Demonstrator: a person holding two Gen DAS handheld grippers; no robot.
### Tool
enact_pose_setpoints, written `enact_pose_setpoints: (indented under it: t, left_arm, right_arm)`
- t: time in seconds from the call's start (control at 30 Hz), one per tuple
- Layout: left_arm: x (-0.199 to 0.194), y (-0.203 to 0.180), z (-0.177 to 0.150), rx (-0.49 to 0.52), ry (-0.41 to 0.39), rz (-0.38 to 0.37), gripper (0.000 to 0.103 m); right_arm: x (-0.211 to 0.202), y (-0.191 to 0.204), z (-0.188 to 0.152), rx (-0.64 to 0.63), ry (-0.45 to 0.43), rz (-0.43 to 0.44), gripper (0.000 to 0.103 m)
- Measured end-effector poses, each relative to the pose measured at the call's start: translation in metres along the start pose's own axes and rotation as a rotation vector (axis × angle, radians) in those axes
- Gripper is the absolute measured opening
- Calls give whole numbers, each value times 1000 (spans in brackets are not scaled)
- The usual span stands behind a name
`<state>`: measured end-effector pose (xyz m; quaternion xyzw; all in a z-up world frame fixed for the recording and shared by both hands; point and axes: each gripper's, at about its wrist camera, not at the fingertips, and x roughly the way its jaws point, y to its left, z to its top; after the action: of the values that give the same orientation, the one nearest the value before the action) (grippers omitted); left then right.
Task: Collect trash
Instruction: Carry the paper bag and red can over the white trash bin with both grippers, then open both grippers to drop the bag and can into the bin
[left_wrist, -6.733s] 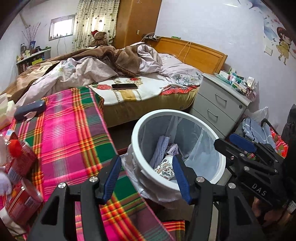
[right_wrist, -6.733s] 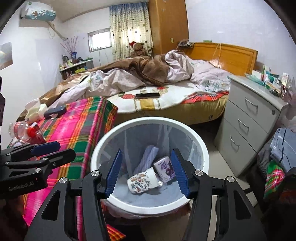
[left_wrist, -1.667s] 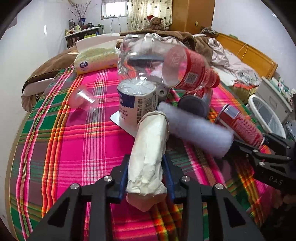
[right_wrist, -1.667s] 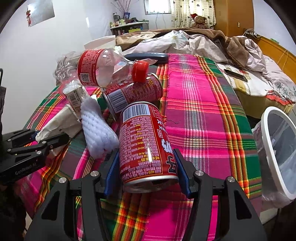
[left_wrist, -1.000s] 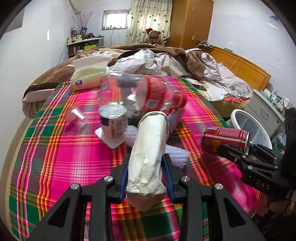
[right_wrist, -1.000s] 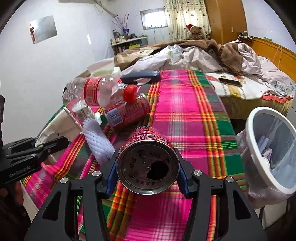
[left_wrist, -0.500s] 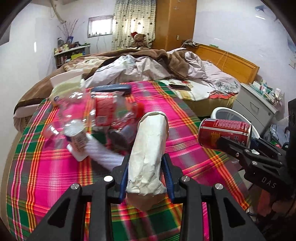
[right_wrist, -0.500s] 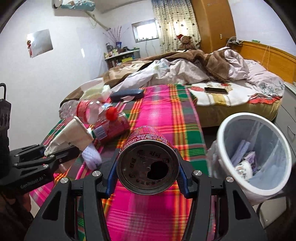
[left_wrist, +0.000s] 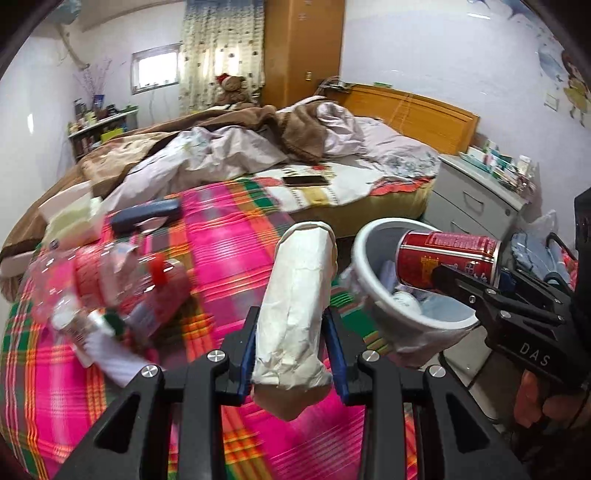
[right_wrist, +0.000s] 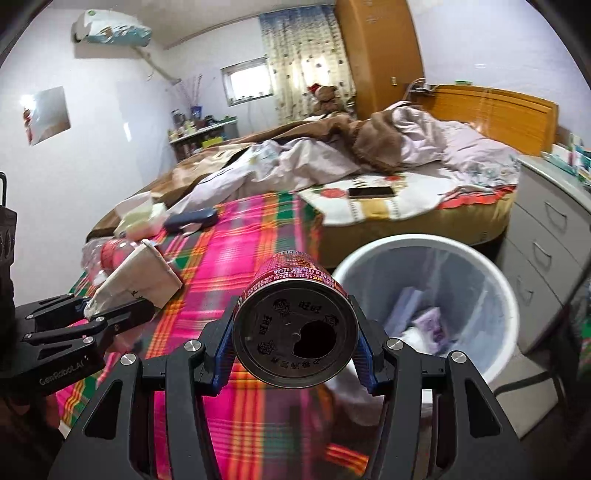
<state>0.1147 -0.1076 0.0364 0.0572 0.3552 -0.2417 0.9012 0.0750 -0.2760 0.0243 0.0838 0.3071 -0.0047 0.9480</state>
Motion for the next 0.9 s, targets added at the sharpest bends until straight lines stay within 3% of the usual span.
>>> enact_pose_setpoints:
  t: [0.33, 0.53, 0.9]
  left_arm:
    - [26, -56, 21, 68, 4, -80, 35]
    - [45, -81, 27, 81, 34, -144, 35]
    - [89, -117, 36, 110, 99, -177, 39]
  right_arm:
    - [-6, -46, 3, 48, -2, -95, 54]
    - [1, -74, 0, 91, 39, -144, 54]
    - [21, -104, -5, 102, 132, -185, 54]
